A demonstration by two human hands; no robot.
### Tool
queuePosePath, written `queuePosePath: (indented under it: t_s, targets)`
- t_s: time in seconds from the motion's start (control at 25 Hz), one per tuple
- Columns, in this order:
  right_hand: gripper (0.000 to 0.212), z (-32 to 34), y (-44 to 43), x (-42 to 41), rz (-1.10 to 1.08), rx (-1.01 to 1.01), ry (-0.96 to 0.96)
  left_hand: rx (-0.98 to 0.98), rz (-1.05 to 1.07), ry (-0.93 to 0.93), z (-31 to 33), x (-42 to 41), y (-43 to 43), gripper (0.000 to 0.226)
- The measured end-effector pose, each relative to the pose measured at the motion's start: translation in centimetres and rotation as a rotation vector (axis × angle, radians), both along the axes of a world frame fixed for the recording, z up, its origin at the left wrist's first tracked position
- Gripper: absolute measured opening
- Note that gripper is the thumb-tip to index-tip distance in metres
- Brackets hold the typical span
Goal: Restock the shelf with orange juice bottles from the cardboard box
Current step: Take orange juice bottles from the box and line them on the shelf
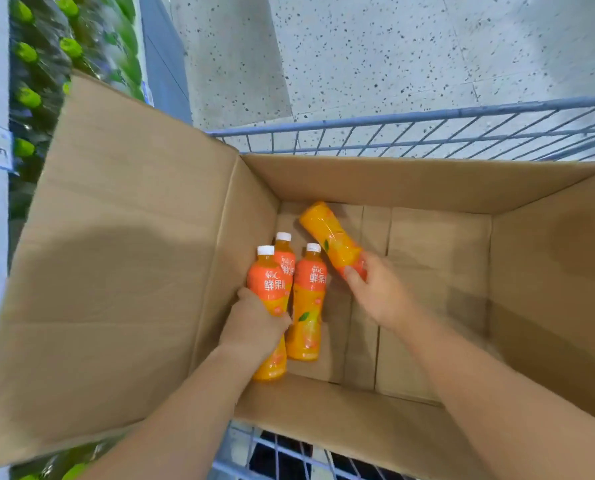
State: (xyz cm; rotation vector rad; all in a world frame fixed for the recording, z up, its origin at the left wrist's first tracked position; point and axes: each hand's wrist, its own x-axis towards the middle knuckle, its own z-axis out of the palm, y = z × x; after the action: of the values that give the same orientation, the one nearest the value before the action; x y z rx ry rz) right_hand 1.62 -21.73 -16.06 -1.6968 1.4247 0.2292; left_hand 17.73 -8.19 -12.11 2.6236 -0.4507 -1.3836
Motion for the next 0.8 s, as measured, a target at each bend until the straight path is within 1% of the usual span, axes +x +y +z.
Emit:
queuePosePath:
  t_s: [0.08,0.16,0.2,0.28,0.4,0.44,0.56,0.64,0.76,0.8]
  targets:
    - [0.052,-2.9,-1.5,1.4,0.062,-0.062,0.089,0.000,-0.002,-0.048,-1.4,-0.6,-0.3,0.072]
    - [0.060,-4.7,-2.7,2.6,0.096,-0.069,0.162,-0.005,-0.011,-0.084,-2.4,-1.1,-0.1,0.079]
    - [0.061,-5.2,-3.2,3.0,0.111,-0.068,0.187,-0.012,-0.020,-0.099,-2.7,-1.3,0.1,0.079]
    - [0.052,-5.2,-4.2,3.0,0.152,-0.042,0.216,-0.018,-0.026,-0.114,-3.1,-1.3,0.3,0.077]
    - [0.024,-4.3,-5.6,1.0,0.190,0.036,0.243,-0.025,-0.010,-0.091,-3.1,-1.0,0.4,0.070]
    - [0.024,-4.1,-5.9,0.1,0.206,0.026,0.285,-0.031,-0.003,-0.073,-3.0,-0.9,0.4,0.069]
    - [0.045,-3.0,-7.1,-2.5,0.346,-0.085,0.388,-0.051,0.020,-0.019,-2.8,-0.6,0.5,0.068]
    - [0.053,-2.1,-7.3,-3.8,0.514,-0.135,0.361,-0.075,0.046,0.017,-2.7,-0.4,0.7,0.069]
    - [0.059,-1.5,-6.4,-4.7,0.824,-0.312,0.172,-0.103,0.078,0.064,-2.8,-0.4,0.8,0.068]
    - [0.060,-1.5,-5.6,-4.8,0.904,-0.339,0.145,-0.113,0.080,0.076,-2.9,-0.5,0.8,0.067]
